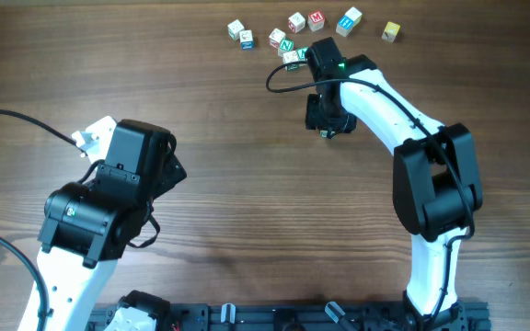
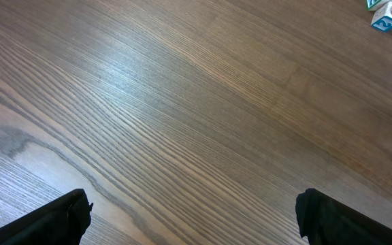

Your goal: Form a tower

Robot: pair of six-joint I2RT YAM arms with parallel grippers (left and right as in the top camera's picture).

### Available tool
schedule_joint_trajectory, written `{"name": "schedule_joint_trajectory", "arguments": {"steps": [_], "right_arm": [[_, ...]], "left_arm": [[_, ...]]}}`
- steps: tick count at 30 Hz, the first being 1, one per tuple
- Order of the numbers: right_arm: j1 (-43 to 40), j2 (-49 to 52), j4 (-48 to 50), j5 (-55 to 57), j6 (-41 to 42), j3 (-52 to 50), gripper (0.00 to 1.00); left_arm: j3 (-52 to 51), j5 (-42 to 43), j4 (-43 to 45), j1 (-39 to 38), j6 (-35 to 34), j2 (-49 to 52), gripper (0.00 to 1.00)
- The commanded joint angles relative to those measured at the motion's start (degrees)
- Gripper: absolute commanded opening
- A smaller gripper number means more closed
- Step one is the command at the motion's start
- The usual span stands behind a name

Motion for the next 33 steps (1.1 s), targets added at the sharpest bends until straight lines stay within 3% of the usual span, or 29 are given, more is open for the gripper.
{"name": "schedule_joint_trajectory", "arguments": {"steps": [1,4,15,16,19,22,33], "right_arm": [[-0.3,-0.1,0.1,0.2,-0.3,-0.1,0.47],[-0.2,-0.1,0.1,0.2,-0.3,-0.1,0.42],[-0.6,-0.1,-0.1,0.4,-0.4,-0.2,0.4],[-0.8,-0.1,-0.1,0.4,-0.4,-0.2,0.41],[-1.4,-0.1,0.2,0.3,-0.3,-1.1,0.56],[-1.9,-0.1,0.8,0.1,-0.3,-2.3,0.56],[-1.9,-0.1,1.4,-0.3,-1.7,-2.3,0.38]], "left_arm": [[-0.5,0.3,0.2,0.6,-0.9,-0.1,1.0],[-0.5,0.3,0.2,0.6,-0.9,-0.1,1.0],[-0.5,0.3,0.2,0.6,-0.9,-0.1,1.0],[-0.5,0.3,0.2,0.6,-0.9,-0.1,1.0],[-0.5,0.3,0.2,0.6,-0.9,-0.1,1.0],[-0.5,0.3,0.2,0.6,-0.9,-0.1,1.0],[-0.5,0.3,0.2,0.6,-0.9,-0.1,1.0]]}}
